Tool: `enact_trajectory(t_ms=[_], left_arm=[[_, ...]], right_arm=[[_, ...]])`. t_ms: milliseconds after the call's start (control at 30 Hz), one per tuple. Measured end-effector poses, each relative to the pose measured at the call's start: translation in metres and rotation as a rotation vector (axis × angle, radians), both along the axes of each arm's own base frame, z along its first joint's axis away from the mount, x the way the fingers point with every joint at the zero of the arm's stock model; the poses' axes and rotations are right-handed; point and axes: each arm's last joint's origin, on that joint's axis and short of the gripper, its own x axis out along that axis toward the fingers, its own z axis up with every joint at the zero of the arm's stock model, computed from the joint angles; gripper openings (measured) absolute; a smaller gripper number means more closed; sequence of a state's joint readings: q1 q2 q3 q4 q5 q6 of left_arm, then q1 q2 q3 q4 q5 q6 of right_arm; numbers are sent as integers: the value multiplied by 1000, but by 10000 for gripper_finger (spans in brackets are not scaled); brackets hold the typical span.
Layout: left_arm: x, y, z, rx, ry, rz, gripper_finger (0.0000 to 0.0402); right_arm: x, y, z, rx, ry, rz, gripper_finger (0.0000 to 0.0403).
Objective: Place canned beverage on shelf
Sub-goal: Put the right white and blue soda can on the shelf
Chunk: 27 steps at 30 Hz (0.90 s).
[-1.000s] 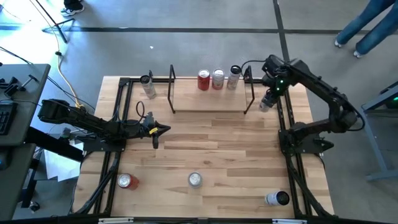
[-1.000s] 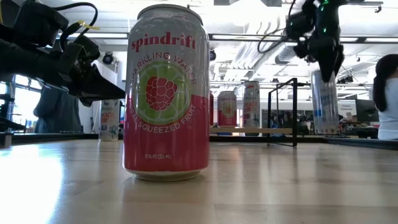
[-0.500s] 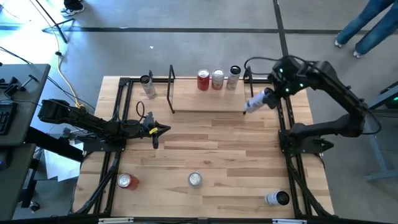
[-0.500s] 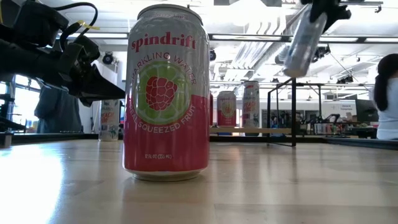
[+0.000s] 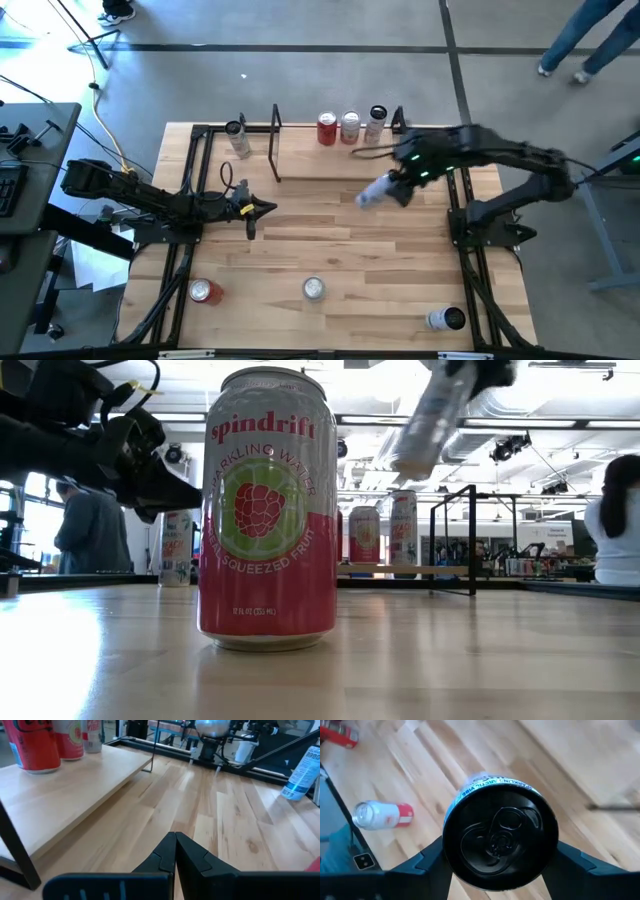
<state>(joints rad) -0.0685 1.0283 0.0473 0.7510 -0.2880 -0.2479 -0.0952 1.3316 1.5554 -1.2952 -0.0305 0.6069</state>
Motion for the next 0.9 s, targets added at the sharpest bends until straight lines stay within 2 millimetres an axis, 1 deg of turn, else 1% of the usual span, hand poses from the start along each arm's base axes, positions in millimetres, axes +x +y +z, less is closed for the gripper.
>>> enact_trajectory(t_ms=[100,200,267,400,467,700,900], left_arm=[[1,0,2,6,-3,-3,0],[1,-1,2,5,-3,-6,0],[1,-2,2,5,-3,-15,0],[1,-6,2,8,-4,-27,0],[1,-7,2,9,-4,-35,0],[1,-11,2,15,-5,-34,0],[0,-14,2,17,-5,-54,0]], right_arm=[[40,2,-20,-28,36,14,233],[73,-1,-44,-61,121,29,233],[95,-3,-57,-68,144,43,233],[130,-8,-78,-81,212,67,233],[147,-12,-85,-85,230,69,233],[188,-23,-94,-98,278,95,233],[209,-30,-108,-104,331,127,234]])
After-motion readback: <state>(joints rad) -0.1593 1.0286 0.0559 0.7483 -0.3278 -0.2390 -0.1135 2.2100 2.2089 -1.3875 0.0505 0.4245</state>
